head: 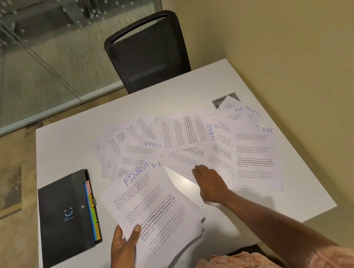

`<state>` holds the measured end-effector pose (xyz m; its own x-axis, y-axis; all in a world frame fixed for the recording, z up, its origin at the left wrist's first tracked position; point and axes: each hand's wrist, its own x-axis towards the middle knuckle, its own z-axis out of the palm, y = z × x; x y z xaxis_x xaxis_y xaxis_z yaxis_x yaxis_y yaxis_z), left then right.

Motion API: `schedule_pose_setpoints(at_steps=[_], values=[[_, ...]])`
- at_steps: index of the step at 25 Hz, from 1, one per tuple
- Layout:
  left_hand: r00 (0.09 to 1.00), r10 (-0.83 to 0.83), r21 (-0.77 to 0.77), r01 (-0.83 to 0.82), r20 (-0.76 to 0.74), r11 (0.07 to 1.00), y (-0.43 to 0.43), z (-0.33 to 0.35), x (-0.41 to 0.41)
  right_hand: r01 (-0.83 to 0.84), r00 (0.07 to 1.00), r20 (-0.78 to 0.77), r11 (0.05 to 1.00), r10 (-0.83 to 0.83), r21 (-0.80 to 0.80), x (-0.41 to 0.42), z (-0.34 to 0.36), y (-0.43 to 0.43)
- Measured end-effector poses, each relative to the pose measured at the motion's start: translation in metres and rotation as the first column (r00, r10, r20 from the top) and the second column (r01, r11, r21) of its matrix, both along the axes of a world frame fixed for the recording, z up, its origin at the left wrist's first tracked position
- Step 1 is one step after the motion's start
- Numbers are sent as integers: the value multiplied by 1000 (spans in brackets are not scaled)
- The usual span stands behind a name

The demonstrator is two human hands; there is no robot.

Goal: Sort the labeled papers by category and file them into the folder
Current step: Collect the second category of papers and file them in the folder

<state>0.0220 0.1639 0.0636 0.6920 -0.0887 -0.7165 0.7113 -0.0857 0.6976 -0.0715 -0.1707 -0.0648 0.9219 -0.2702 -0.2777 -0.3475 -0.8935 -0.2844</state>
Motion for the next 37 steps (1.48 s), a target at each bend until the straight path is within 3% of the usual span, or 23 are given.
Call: schedule_pose_setpoints(at_steps=[2, 4, 18, 23, 28, 32, 37], values=[[999, 35, 0, -35, 5, 999, 6, -1, -1, -84, 991, -104, 995, 78, -47, 14, -4, 4], [998, 63, 6, -63, -3, 998, 13, -3, -2, -66, 991, -123, 994, 55, -91, 23, -8, 5], [997, 76, 30, -76, 6, 997, 26, -11, -12, 35, 999, -1, 972, -36, -231, 61, 8, -11], [998, 59, 31, -59, -2, 998, 27, -12, -8, 136, 965, 246, 978, -95, -158, 58, 44, -36], [999, 24, -23, -23, 27, 999, 17, -8, -7, 226, 857, 475, 974, -199, 1, 41, 94, -64], [1000, 27, -46, -26, 13, 999, 12, -10, -6, 299, 789, 514, 941, -337, 158, 34, 137, -75], [999, 38, -104, -37, 0, 994, 11, -8, -5, 285, 702, 593, 918, -395, 274, 27, 190, -80]])
